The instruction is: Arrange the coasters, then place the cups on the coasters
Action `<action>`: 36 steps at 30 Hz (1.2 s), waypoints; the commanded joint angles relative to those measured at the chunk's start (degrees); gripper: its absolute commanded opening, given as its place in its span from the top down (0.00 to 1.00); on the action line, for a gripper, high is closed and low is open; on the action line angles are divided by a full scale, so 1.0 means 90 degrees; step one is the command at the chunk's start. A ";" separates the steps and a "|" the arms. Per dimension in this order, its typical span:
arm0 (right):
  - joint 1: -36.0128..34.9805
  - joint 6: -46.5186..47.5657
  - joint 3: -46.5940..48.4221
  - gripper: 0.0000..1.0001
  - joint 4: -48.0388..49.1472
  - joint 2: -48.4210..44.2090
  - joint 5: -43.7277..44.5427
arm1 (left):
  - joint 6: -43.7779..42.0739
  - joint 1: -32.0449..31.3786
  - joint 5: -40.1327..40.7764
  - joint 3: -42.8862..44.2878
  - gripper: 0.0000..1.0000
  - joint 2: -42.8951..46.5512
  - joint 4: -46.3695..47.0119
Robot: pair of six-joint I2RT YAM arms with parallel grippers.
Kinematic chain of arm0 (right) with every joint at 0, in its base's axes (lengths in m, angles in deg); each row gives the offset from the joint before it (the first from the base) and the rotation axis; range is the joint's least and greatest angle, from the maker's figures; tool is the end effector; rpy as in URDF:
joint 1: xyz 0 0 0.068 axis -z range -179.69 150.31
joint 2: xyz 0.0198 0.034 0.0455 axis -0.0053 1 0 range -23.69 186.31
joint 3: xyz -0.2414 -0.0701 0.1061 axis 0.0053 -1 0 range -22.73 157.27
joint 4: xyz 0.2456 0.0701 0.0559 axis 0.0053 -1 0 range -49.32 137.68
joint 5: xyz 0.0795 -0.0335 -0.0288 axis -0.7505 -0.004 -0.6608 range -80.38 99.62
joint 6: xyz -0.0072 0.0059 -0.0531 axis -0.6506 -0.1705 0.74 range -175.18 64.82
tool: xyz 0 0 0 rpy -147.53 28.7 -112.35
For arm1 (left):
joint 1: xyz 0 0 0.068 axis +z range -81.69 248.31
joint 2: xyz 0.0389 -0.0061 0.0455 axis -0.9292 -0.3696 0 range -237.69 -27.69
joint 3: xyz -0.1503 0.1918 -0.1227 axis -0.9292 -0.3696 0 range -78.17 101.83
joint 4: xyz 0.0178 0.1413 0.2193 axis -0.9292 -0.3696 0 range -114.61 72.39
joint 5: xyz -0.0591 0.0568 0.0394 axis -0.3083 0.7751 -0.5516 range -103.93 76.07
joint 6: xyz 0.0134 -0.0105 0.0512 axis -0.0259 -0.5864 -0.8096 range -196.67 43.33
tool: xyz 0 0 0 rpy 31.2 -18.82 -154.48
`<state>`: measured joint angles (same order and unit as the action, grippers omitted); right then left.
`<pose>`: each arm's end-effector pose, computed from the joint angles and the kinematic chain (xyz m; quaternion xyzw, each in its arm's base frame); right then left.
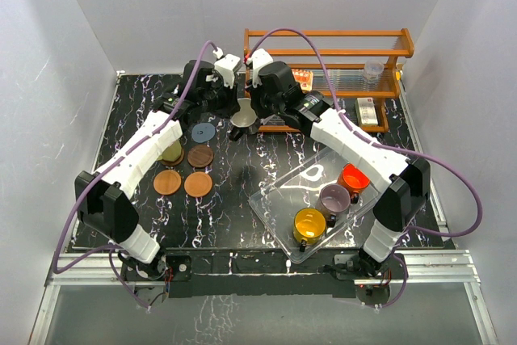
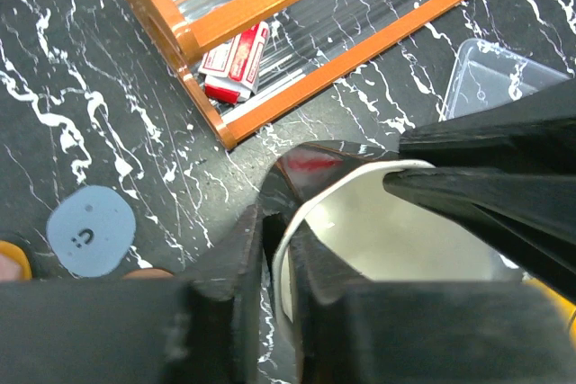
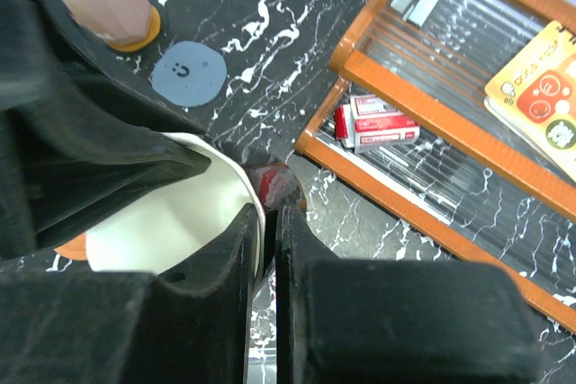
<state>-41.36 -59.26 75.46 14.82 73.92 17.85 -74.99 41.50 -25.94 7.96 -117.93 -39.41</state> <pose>0.2961 0.2566 0.3794 -0.2486 0.8381 0.1292 0.4680 0.3249 -0.1725 0.3723 0.2376 0.8107 -0.2157 0.4896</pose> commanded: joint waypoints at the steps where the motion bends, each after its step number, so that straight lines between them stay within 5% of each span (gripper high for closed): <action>1: -0.0033 0.0004 0.0504 1.00 0.0671 -0.0336 -0.0513 | -0.0210 0.0029 -0.0026 -0.0037 1.00 0.0174 0.0036; 20: 0.0375 0.0817 -0.0412 0.49 0.0629 -0.0841 -0.1212 | -0.1069 0.0303 0.0343 -0.0476 1.00 0.0963 -0.0097; 36: 0.0967 0.1847 -0.2122 0.19 0.1159 -0.1451 -0.1915 | -0.2028 0.1155 -0.0209 -0.0993 1.00 0.1656 -0.0823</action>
<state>-35.79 -44.90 60.20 19.87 64.56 3.38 -89.68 49.72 -23.43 -0.28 -110.82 -45.77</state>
